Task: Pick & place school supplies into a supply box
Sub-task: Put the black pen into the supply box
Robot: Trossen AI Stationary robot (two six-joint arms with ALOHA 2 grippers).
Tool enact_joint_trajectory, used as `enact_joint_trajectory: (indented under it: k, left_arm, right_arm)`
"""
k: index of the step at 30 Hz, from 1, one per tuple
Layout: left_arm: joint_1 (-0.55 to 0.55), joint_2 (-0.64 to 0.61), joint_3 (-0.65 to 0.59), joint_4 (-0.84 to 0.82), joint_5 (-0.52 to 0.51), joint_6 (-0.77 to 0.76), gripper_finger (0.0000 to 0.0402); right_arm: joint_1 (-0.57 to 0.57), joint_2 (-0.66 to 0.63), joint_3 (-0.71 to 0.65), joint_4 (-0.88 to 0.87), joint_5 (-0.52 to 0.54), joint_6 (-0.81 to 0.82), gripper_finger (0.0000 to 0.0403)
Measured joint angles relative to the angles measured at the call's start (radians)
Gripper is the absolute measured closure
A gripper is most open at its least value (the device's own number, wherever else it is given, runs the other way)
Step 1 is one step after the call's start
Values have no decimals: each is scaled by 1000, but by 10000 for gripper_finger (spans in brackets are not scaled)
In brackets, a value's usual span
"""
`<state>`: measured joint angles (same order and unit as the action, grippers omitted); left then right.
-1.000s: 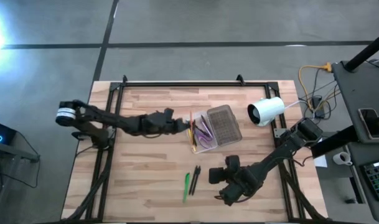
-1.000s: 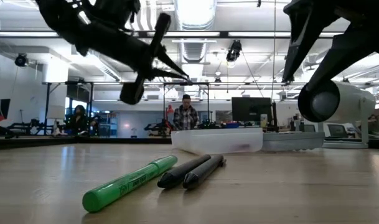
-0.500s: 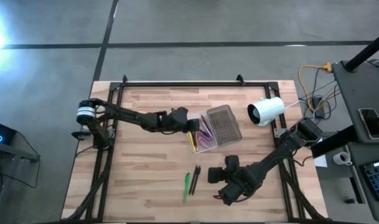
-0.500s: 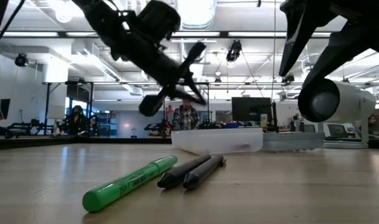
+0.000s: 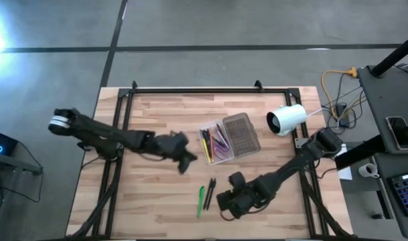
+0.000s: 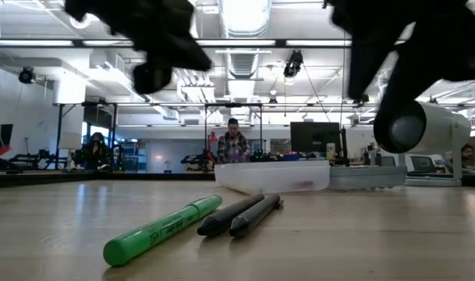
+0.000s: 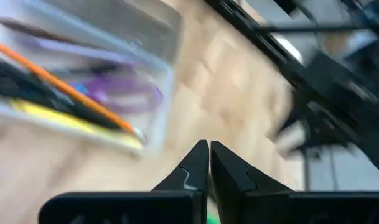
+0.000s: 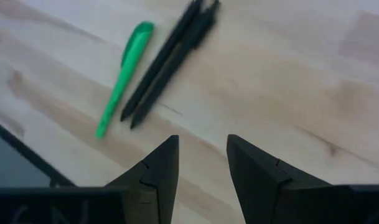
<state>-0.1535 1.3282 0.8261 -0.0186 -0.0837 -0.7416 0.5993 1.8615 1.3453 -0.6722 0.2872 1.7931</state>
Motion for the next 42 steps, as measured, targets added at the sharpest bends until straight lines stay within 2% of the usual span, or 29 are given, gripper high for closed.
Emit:
enact_joint_trajectory:
  k: [3, 6, 12, 17, 21, 24, 28, 31, 42]
  left_arm:
    - [-88, -86, -78, -5, -30, -69, 401]
    - [-166, -174, -167, -13, -119, -171, 401]
    - [-285, -351, -318, -9, -262, -269, 401]
    - [-305, -458, -387, -1, -269, -268, 401]
    - [-307, -518, -426, -3, -265, -227, 401]
    - [-307, -545, -449, 4, -261, -219, 401]
    - [-307, -565, -480, 11, -260, -212, 401]
    - [-307, -565, -492, 18, -248, -195, 401]
    - [-307, -566, -506, 13, -225, -137, 401]
  right_arm:
    - [-31, 16, 1, 16, 0, 7, 275]
    - [-61, 22, -1, 25, -4, 52, 275]
    - [-102, 60, 1, 148, -26, 17, 275]
    - [-111, 166, 46, 208, -109, 112, 275]
    - [-114, 263, 151, 204, -109, 119, 275]
    - [-121, 321, 255, 98, -108, 146, 275]
    - [-124, 389, 403, -157, -107, 193, 275]
    - [-124, 434, 494, -270, -122, 202, 277]
    - [-179, 559, 675, -345, -162, 189, 308]
